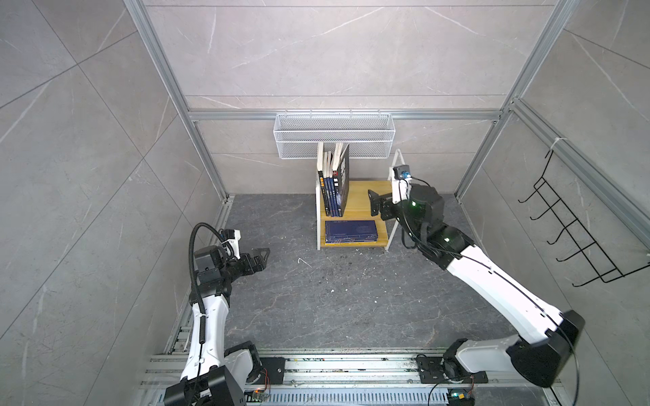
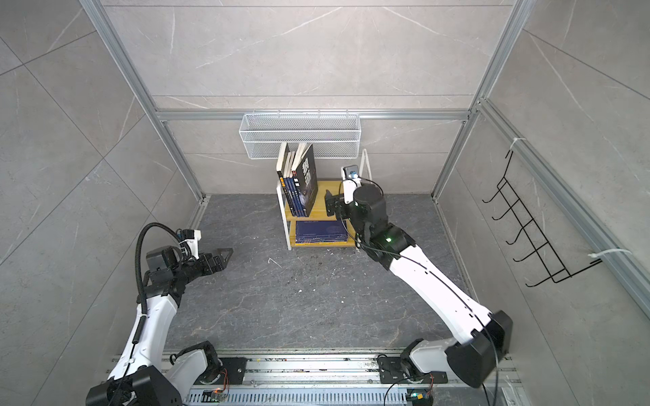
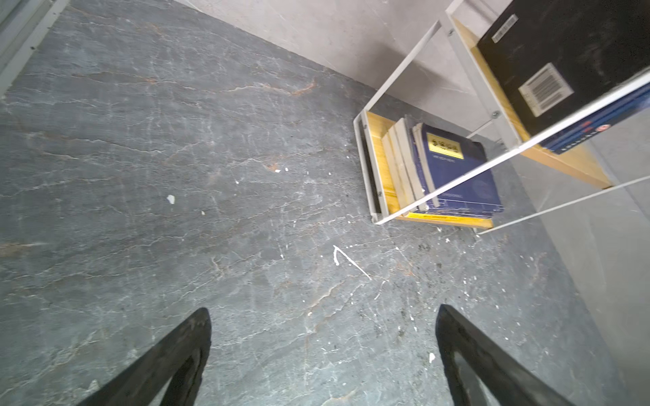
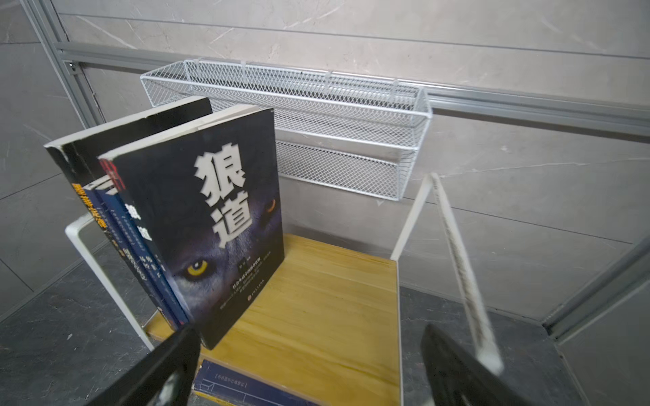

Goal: Stacking books/files
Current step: Place the book on the bookshelf, then reset both arms

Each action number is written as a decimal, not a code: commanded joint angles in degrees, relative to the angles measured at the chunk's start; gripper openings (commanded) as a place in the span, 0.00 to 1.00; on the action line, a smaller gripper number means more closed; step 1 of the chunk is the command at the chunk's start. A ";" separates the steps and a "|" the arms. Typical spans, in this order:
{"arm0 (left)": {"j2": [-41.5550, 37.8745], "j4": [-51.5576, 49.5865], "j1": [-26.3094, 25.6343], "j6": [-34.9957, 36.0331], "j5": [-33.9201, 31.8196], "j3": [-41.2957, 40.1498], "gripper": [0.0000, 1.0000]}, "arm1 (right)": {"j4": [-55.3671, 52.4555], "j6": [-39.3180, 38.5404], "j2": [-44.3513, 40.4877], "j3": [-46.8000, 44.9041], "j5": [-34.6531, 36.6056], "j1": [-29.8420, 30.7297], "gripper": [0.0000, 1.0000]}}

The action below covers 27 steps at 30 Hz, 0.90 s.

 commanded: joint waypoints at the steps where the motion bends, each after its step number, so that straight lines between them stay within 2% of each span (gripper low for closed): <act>1: 1.85 4.72 -1.23 3.05 -3.61 1.33 1.00 | -5.72 -0.19 -5.88 -4.97 3.66 0.09 0.99; 7: 6.92 20.64 -3.86 4.94 -5.63 -5.54 1.00 | -5.34 -0.17 -18.50 -21.02 9.98 0.04 0.99; 13: 14.37 45.97 -5.39 5.98 -4.86 -15.17 1.00 | 1.02 -4.11 -23.04 -35.34 16.59 -1.47 1.00; 16: 18.00 53.37 -7.84 8.19 -7.44 -17.93 1.00 | 5.23 -3.81 -22.51 -40.86 16.95 -4.45 0.99; 20: 23.06 59.47 -11.98 11.17 -11.68 -19.33 1.00 | 14.38 -4.10 -19.14 -47.55 12.67 -10.02 1.00; 22: 22.60 54.67 -12.59 11.45 -15.07 -17.44 1.00 | 18.61 -2.84 -16.21 -49.67 10.73 -12.73 1.00; 27: 24.55 59.37 -12.58 7.94 -22.60 -18.58 1.00 | 31.85 -0.38 -6.78 -53.61 5.72 -17.65 1.00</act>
